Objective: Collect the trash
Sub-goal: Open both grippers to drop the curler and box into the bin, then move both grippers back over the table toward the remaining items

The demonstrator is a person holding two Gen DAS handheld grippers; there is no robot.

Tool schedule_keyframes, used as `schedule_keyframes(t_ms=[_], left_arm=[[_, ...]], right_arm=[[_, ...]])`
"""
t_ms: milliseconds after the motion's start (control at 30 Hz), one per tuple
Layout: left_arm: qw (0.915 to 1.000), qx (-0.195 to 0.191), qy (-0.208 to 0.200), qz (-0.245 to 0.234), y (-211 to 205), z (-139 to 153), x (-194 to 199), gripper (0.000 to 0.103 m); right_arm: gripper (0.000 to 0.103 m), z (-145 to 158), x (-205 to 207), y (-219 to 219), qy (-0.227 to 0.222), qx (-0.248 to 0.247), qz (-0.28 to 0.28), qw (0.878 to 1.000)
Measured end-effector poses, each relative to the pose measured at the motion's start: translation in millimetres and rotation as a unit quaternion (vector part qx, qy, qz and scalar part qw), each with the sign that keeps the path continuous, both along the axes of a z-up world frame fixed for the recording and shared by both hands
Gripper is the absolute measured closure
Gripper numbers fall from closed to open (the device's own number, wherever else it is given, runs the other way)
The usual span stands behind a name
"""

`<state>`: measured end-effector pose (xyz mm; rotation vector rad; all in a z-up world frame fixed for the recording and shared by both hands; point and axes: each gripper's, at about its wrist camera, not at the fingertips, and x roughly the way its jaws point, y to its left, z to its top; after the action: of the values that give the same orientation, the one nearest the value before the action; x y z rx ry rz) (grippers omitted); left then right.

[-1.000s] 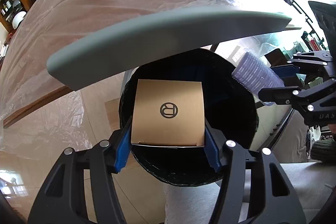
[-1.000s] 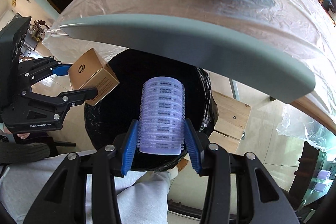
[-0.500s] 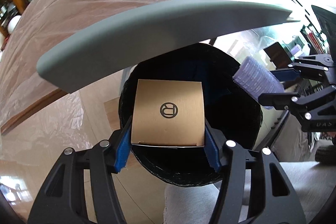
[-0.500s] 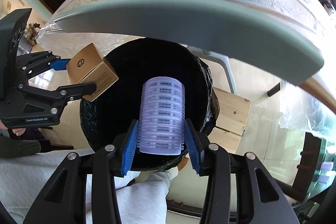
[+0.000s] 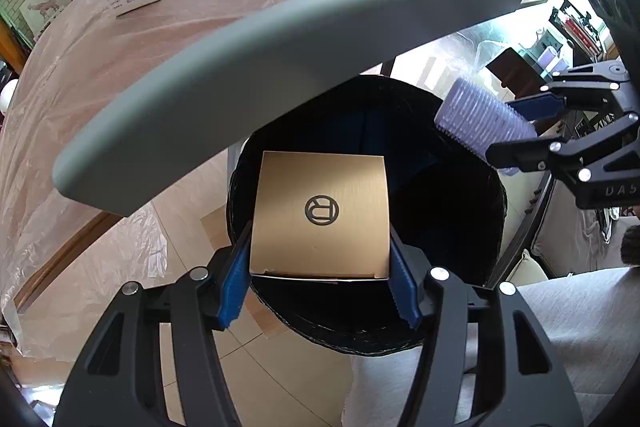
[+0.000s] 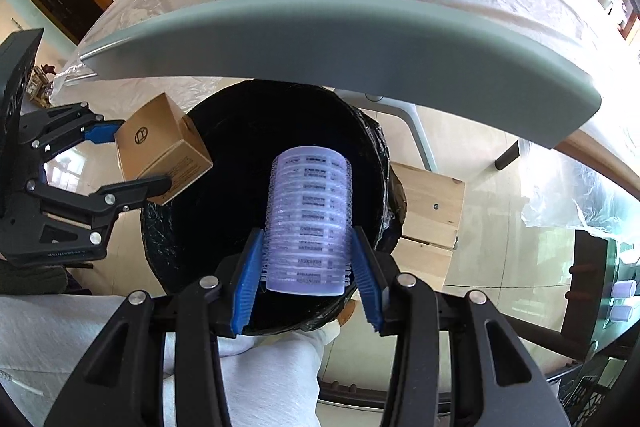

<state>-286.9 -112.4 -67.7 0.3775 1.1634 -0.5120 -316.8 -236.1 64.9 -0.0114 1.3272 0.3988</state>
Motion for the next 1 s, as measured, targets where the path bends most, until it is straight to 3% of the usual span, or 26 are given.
schedule_keyframes(t_ms=[233,367,400,433,467,700,800,900,1000], left_arm=[[1.0,0.007,0.001,-0.004,-2,-5,-1,0.043],[1.0,-0.008,-0.003,0.003,-1,0,0,0.042],[0.9999,-0.01,-0.005,0.006,2,2,1,0.039],[0.9998,-0.015,-0.005,0.008,3,3,2,0.03],[0.9996,-0.027,-0.005,0.011,4,6,2,0.024],[0.9989,-0.043,-0.008,0.015,11,19,-2,0.023],[0.9983,-0.052,-0.025,0.008,15,40,-8,0.023],[0.9952,-0.078,-0.059,0.0,17,79,-14,0.023],[0.9858,-0.094,-0.138,0.019,20,127,-9,0.01]], right_arm=[[0.06,-3,2,4,0.009,0.005,0.0,1.0],[0.059,-1,4,5,0.006,0.019,-0.002,1.0],[0.054,0,6,4,0.005,0.028,-0.005,1.0],[0.043,1,6,3,0.005,0.035,-0.009,0.999],[0.04,2,7,2,0.003,0.037,-0.012,0.999],[0.035,24,2,-5,-0.025,0.042,-0.009,0.999],[0.032,54,-6,-13,-0.063,0.047,-0.007,0.997],[0.024,91,-11,-24,-0.123,0.05,-0.012,0.991],[0.012,144,-10,-36,-0.221,0.065,-0.035,0.972]])
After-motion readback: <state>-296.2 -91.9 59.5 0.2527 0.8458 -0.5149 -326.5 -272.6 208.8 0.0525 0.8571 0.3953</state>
